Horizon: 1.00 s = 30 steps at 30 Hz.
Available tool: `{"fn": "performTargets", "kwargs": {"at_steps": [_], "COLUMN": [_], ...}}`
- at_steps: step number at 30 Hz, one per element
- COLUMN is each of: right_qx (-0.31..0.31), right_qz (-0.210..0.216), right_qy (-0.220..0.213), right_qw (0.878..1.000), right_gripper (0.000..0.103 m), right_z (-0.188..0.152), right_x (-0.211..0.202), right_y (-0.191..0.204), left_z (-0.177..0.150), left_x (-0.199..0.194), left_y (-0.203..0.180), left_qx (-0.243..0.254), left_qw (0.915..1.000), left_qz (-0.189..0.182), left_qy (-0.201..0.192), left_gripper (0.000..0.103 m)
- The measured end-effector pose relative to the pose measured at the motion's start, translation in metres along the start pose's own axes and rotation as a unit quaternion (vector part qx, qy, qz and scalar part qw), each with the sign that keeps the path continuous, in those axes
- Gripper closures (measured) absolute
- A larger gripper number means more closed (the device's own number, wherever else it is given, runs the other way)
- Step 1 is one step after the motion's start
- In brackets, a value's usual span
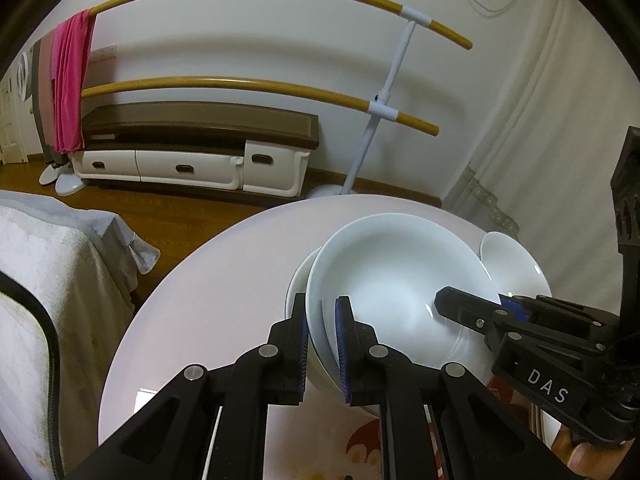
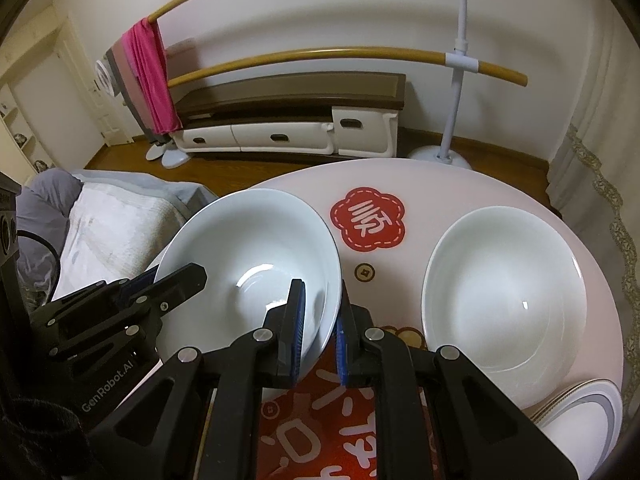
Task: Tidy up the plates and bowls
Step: 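Carry the white bowl over another white bowl and lower it inside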
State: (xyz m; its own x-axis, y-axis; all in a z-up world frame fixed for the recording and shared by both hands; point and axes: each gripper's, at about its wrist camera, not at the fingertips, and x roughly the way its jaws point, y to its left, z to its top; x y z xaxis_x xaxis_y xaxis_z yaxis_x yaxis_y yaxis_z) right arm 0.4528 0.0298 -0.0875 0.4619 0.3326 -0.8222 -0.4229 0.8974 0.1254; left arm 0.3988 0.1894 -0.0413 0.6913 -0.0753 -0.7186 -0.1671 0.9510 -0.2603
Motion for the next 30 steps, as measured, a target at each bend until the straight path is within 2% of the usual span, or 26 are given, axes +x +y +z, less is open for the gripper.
{"fn": "performTargets", "kwargs": {"at_steps": [14, 30], "right_qx": [0.018, 0.026], "right_qz": [-0.007, -0.017], "right_qy": [0.007, 0.011], "right_qw": [1.000, 0.999], "right_gripper": [0.089, 0.087], "right_z": [0.004, 0.008], "right_x": [0.004, 0.006], "right_y": [-0.004, 0.000], "left_z": [-0.002, -0.009], "left_x": [0.004, -0.002], "left_y": [0.000, 0.011], "left_qx": [-0.004, -0.019], "left_qw": [1.0000, 0.9996], "left_qz": [-0.004, -0.013], "left_qy": [0.000, -0.014], "left_gripper": [0.094, 0.098]}}
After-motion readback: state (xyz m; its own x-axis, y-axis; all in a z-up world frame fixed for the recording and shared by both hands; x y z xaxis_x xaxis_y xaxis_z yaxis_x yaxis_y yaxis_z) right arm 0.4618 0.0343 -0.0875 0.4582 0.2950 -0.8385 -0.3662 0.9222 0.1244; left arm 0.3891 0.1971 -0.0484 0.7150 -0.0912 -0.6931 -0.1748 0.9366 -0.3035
